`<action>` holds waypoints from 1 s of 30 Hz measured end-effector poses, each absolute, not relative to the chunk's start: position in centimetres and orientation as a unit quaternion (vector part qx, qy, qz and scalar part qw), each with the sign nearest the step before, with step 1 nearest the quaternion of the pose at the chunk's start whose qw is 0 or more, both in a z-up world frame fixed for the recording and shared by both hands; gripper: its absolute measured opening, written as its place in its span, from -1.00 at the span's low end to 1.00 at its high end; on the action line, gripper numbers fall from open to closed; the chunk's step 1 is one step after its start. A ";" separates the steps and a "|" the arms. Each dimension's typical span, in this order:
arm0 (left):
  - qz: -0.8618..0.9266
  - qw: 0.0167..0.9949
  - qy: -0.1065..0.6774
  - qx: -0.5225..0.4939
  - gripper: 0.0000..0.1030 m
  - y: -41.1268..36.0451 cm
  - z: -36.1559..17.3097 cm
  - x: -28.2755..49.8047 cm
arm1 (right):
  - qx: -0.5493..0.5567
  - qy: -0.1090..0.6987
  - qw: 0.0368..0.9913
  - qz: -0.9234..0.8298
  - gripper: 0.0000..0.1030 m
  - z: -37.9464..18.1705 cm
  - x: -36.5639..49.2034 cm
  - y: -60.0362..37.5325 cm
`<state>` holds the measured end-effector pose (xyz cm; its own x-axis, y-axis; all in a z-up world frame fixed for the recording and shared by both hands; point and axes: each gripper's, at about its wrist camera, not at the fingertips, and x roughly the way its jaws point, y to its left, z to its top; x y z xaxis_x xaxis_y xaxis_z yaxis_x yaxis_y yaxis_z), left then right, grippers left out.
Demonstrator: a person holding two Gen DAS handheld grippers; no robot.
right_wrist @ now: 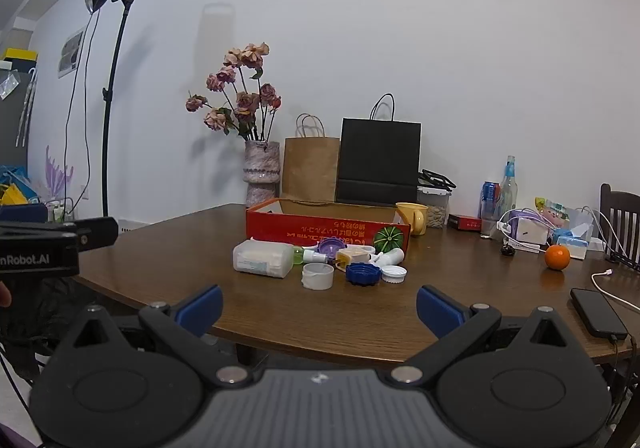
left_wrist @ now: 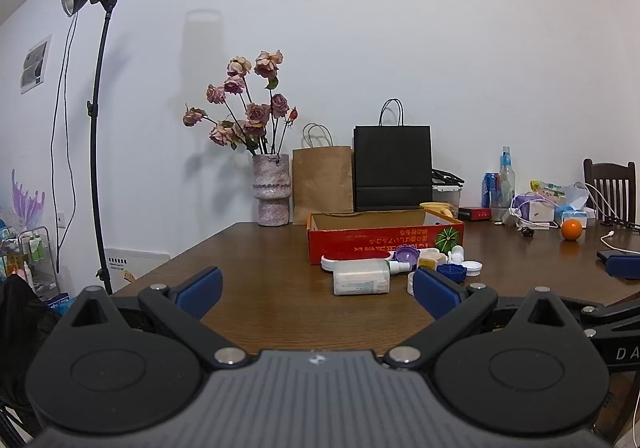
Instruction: Organize rigid objects
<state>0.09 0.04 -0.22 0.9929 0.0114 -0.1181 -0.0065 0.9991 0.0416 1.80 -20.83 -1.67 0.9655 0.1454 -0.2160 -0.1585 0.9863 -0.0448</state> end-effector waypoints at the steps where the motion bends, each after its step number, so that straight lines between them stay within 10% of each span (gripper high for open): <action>1: 0.004 0.998 0.060 0.022 1.00 0.0 -0.2 0.1 | -0.029 0.106 0.991 0.076 1.00 -1.7 1.8 -20.9; 30: 0.005 0.998 0.059 0.033 1.00 -0.1 0.1 0.3 | -0.020 0.099 0.992 0.076 1.00 -1.8 1.5 -20.9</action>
<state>0.33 -0.11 0.12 0.9929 0.0149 -0.1178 -0.0071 0.9978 0.0664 1.49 -20.88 -1.84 0.9688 0.1468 -0.1999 -0.1547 0.9876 -0.0248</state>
